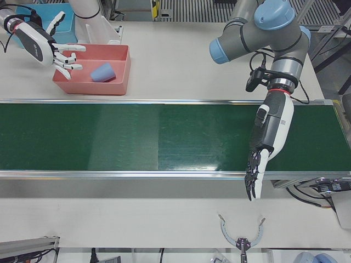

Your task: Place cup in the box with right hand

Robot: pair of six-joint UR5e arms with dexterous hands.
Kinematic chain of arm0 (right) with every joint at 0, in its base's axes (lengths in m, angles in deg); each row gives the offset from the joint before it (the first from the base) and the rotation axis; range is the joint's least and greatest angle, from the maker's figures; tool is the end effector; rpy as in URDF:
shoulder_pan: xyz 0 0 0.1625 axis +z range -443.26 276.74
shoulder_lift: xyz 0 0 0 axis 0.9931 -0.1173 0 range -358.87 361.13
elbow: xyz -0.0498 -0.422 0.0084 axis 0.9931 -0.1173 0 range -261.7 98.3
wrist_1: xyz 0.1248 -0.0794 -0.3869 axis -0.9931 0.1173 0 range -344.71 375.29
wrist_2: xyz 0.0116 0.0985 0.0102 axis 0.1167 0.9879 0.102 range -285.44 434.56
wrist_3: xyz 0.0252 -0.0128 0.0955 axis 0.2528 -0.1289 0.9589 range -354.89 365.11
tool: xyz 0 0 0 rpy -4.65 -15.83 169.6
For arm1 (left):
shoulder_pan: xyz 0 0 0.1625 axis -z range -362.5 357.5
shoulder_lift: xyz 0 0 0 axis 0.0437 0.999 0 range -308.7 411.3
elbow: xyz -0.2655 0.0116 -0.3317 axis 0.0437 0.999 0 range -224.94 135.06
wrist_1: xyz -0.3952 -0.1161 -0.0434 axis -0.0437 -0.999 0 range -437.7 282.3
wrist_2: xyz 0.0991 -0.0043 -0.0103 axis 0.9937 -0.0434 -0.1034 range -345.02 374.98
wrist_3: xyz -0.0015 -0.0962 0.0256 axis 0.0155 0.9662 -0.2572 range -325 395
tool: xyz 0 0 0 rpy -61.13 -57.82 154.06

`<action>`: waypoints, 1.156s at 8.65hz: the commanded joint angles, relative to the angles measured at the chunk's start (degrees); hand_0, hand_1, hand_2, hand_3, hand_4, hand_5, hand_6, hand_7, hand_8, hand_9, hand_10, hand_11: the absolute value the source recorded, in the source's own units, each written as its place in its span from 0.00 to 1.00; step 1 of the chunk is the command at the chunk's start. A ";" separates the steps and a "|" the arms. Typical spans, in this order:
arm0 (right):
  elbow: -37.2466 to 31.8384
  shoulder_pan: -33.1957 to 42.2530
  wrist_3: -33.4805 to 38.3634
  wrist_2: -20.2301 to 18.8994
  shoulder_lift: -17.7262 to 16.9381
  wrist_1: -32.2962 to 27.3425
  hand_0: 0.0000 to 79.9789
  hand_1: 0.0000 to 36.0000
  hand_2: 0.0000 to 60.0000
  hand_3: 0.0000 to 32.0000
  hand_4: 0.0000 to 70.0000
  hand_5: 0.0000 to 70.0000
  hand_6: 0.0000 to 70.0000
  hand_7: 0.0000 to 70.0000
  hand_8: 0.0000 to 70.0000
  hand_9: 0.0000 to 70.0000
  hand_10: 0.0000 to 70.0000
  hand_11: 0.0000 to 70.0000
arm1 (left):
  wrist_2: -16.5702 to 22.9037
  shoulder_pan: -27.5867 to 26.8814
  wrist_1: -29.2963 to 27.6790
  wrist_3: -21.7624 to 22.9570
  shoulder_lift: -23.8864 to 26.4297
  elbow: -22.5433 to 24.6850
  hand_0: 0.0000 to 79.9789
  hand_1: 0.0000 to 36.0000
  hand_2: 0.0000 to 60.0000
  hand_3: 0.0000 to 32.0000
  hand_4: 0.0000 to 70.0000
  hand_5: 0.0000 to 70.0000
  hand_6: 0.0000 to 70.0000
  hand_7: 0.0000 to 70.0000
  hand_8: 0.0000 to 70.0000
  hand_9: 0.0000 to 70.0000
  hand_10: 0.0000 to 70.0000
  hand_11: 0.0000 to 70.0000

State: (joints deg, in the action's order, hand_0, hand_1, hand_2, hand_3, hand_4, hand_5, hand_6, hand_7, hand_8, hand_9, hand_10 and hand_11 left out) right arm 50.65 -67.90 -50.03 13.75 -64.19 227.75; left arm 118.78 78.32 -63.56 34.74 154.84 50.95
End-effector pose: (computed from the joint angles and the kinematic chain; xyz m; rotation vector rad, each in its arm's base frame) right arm -0.3941 -0.2969 0.2204 -0.0780 -2.2792 1.0366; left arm -0.0164 -0.5849 0.5357 -0.3972 2.0911 -1.9010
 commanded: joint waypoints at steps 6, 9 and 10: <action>-9.70 42.06 33.14 -8.87 -13.78 -2.27 0.75 0.74 0.46 0.00 0.21 0.15 0.22 0.88 0.20 0.40 0.13 0.23 | 0.00 0.04 -0.17 0.00 0.00 0.00 0.00 0.00 0.00 0.00 0.00 0.00 0.00 0.00 0.00 0.00 0.00 0.00; -25.54 53.23 42.11 -12.32 -15.70 -19.08 0.66 0.50 0.31 0.00 0.33 0.11 0.21 0.90 0.17 0.37 0.09 0.15 | 0.00 0.04 -0.09 0.00 0.00 0.00 0.00 0.00 0.00 0.00 0.00 0.00 0.00 0.00 0.00 0.00 0.00 0.00; -25.48 58.67 42.22 -12.58 -18.07 -19.19 0.62 0.31 0.11 0.00 0.36 0.08 0.20 0.89 0.16 0.35 0.06 0.11 | 0.00 0.04 -0.09 0.00 0.00 0.09 0.00 0.00 0.00 0.00 0.00 0.00 0.00 0.00 0.00 0.00 0.00 0.00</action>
State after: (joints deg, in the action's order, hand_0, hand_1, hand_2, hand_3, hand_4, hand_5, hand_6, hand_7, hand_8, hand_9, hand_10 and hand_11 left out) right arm 29.78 -19.31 -11.33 2.23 -78.73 212.85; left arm 118.78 78.36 -63.65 34.73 154.83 50.95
